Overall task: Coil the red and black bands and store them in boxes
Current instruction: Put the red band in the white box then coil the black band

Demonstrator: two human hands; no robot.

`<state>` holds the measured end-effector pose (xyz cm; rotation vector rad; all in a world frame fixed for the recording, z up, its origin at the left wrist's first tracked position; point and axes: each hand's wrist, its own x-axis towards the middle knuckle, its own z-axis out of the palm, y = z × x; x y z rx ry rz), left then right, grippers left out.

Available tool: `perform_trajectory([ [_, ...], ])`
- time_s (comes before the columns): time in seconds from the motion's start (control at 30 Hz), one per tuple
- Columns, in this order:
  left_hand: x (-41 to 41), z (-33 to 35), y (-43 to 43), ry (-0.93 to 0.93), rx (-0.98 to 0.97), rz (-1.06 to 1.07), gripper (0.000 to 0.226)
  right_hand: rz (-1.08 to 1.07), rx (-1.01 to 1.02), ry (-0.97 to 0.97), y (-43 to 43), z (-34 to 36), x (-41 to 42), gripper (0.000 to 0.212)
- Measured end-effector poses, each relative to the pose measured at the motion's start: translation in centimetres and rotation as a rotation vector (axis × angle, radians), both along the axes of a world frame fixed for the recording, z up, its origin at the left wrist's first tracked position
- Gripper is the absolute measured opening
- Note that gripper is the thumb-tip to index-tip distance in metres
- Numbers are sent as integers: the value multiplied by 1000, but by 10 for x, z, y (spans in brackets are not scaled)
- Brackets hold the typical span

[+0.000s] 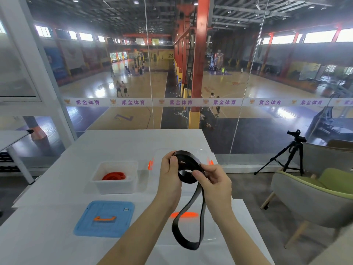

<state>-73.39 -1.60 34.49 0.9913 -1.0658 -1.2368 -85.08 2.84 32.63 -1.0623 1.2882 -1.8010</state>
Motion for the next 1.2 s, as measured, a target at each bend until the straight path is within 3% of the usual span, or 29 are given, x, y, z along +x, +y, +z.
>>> perform_trajectory([
  [0.27,8,3,-3,-99,-86,-53,24,20,-20,39,-3,12,-6,18],
  [0.4,26,9,-12,-370,-224,-190,27,33,-24,92,-3,21,-20,17],
  [0.53,33,31,-19,-835,-446,-333,34,87,23,211,-3,29,-26,20],
  [0.63,30,48,-17,-1005,-434,-412,27,106,27,220,-2,32,-24,21],
  [0.73,29,51,-13,-927,-381,-383,21,113,-1,206,-1,34,-23,23],
  [0.97,28,35,-6,-483,-255,-245,26,122,-38,126,2,22,-21,36],
  [1.2,10,13,-5,-14,-15,-199,45,61,-64,34,5,14,-14,31],
])
